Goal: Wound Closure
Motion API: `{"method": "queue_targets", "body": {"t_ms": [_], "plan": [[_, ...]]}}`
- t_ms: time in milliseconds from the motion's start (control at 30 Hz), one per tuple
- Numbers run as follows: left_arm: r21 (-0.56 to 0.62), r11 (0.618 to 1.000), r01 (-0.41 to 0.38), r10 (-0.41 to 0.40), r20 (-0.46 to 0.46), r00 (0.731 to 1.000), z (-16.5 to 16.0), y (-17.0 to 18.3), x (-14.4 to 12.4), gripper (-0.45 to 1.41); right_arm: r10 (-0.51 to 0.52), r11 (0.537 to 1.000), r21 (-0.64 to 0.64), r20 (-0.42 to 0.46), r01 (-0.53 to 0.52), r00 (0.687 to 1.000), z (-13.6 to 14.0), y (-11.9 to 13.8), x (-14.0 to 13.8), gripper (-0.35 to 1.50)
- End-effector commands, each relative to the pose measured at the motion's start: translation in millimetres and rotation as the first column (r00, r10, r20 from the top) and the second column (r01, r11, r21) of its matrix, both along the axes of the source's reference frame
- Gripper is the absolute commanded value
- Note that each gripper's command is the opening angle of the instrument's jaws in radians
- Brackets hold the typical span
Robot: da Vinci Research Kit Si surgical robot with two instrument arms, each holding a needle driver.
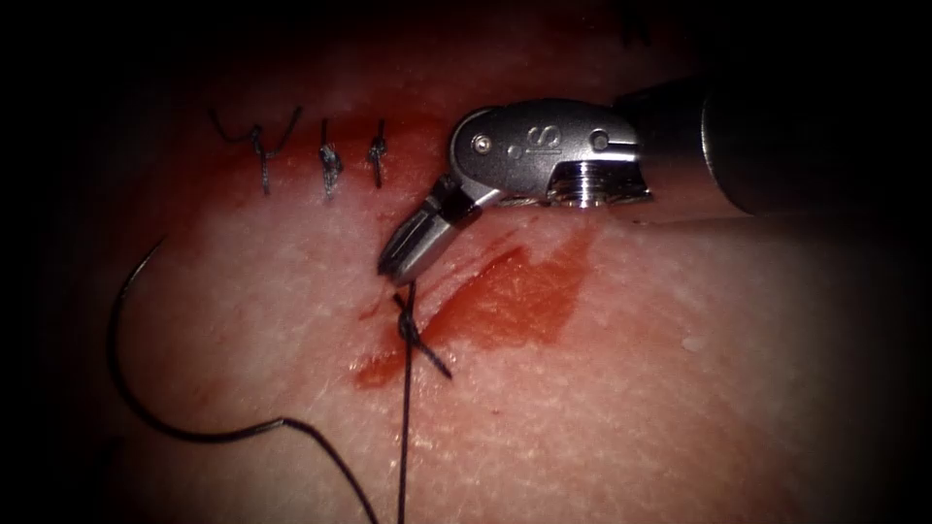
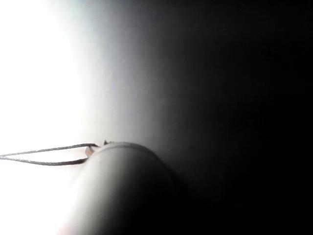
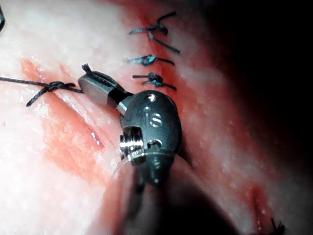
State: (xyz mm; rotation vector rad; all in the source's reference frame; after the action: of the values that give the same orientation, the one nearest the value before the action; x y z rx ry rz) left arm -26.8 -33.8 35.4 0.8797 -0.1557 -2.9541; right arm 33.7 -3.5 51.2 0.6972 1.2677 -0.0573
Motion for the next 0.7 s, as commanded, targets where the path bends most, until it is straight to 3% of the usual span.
{"method": "queue_targets", "body": {"t_ms": [33,100,233,300,333,367,400,467,533,700], "plan": [[0.006,1.000,-0.005,0.005,0.006,1.000,0.3,-1.0,-0.5,-0.45,0.001,1.000,0.000,-0.002,-0.001,1.000,0.5,0.0,0.9,-0.35],[0.006,1.000,-0.005,0.005,0.000,1.000,0.2,-0.5,-0.5,-0.45,-0.004,1.000,0.003,-0.008,0.004,1.000,0.2,-0.6,1.1,-0.35],[-0.050,0.998,0.040,-0.038,0.033,0.999,-2.1,3.9,0.0,-0.45,-0.004,1.000,0.014,-0.023,0.004,1.000,-1.0,-2.7,1.8,-0.35],[-0.068,0.996,0.056,-0.054,0.037,0.998,-3.0,5.8,0.2,-0.45,0.011,1.000,0.011,-0.020,-0.011,1.000,-1.5,-3.3,1.9,0.26],[-0.087,0.994,0.066,-0.064,0.033,0.997,-3.7,7.2,0.4,-0.45,0.022,1.000,0.010,-0.018,-0.022,1.000,-1.8,-3.5,1.8,0.47],[-0.119,0.990,0.075,-0.071,0.037,0.997,-4.7,9.5,0.7,-0.45,0.053,0.998,0.016,-0.023,-0.053,0.998,-2.4,-3.8,1.6,0.86],[-0.137,0.986,0.089,-0.085,0.040,0.996,-5.3,11.0,0.8,-0.45,0.080,0.997,0.025,-0.028,-0.080,0.996,-2.8,-3.9,1.2,0.96],[-0.158,0.983,0.094,-0.089,0.041,0.995,-5.8,12.0,1.0,-0.45,0.100,0.995,0.034,-0.031,-0.099,0.995,-3.2,-4.0,0.9,1.01],[-0.213,0.970,0.114,-0.109,0.034,0.993,-7.5,15.7,1.6,-0.45,0.162,0.986,0.052,-0.019,-0.161,0.987,-4.8,-3.7,-0.8,1.11],[-0.301,0.939,0.168,-0.165,0.038,0.986,-10.1,22.7,2.9,-0.45,0.314,0.949,0.025,-0.028,-0.314,0.949,-8.6,-2.7,-5.6,1.08]]}}
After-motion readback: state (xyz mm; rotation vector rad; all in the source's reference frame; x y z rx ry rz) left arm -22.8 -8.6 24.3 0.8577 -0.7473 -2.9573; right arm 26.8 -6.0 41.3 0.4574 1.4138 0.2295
